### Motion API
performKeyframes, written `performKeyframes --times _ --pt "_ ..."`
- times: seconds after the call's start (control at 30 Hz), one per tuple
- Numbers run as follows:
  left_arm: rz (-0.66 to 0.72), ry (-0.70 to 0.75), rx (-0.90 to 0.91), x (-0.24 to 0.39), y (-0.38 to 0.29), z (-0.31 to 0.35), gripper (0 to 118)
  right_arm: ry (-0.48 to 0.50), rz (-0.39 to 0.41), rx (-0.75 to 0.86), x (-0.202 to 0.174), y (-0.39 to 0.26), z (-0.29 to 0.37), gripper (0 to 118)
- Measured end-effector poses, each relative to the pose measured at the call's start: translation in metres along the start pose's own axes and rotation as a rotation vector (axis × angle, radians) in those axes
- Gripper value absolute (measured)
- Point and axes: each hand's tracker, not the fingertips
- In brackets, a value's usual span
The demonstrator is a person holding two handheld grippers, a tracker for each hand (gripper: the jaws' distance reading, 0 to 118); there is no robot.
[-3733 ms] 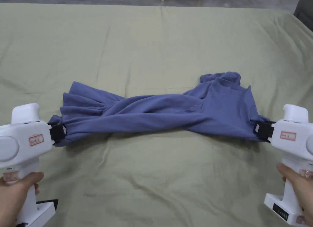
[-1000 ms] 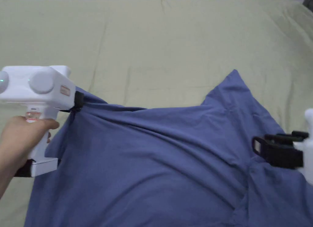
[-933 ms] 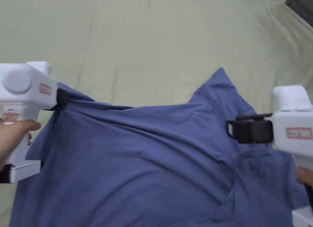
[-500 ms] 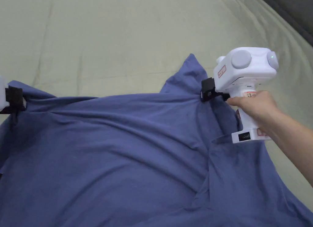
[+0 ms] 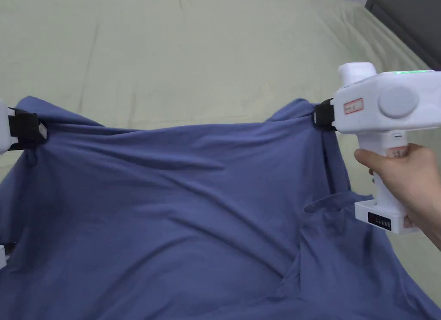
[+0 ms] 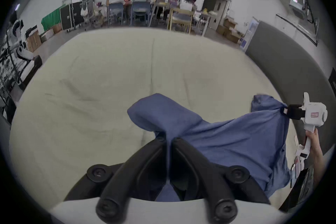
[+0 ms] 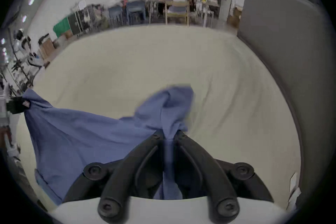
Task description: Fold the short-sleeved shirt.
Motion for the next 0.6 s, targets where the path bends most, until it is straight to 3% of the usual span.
performKeyframes --times 0.1,0.27,0.6 --pt "-0.01 -0.02 0.09 0.011 0.022 0.052 0 0.027 -0.046 0.119 0.002 0.02 0.056 11" --pt "-0.053 0.002 0.276 0.035 0.091 0.149 0 0.021 -0.017 0.336 -0.002 0.092 0.159 11" --pt "-0.116 0.163 0.634 0.087 0.273 0.302 0 -0.064 0.009 0.729 -0.022 0.296 0.314 11"
